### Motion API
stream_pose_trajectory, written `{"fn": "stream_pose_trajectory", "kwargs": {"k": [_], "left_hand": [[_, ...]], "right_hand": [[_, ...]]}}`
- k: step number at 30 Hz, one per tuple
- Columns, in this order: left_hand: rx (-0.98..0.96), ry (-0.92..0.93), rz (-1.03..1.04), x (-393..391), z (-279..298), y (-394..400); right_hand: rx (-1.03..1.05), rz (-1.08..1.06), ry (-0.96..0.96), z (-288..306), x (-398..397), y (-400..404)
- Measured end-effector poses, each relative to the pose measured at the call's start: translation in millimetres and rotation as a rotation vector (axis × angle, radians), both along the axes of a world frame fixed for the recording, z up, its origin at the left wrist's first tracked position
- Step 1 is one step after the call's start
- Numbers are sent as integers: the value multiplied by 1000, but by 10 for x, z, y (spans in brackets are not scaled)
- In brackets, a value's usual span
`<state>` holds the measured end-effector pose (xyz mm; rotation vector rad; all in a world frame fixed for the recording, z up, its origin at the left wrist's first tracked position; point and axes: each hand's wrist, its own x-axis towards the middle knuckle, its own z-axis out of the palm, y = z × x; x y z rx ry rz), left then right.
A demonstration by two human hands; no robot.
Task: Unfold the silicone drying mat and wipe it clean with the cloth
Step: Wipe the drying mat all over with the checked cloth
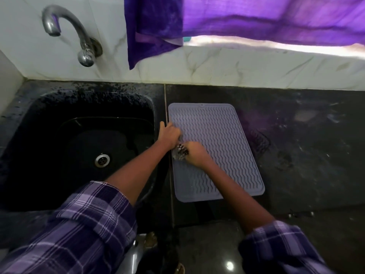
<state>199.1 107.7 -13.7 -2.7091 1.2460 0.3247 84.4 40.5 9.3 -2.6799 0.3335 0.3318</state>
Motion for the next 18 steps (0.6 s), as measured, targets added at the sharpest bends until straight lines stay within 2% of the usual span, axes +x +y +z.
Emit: {"fn": "stream_pose_trajectory", "kwargs": {"k": [2, 6, 11, 13, 15, 16, 18], "left_hand": [[32, 34, 25, -94, -38, 44], [117, 25, -5, -123, -46, 45], [163, -66, -4, -253, -66, 35], [138, -76, -4, -364, -52, 32], [89, -1, 38, -461, -42, 32], [85, 37, 54, -508, -35, 35], [105, 66, 59, -566, -42, 41]], "right_hand": [[-95, 54, 27, -128, -97, 126], [-87, 97, 77, -239, -430, 221], [73, 245, 250, -98, -867, 285], [107, 148, 146, -28, -802, 187], [35, 68, -34, -33, -690, 98], [-29, 73, -67, -53, -645, 91], [-166, 117, 5, -150, -622, 147]]}}
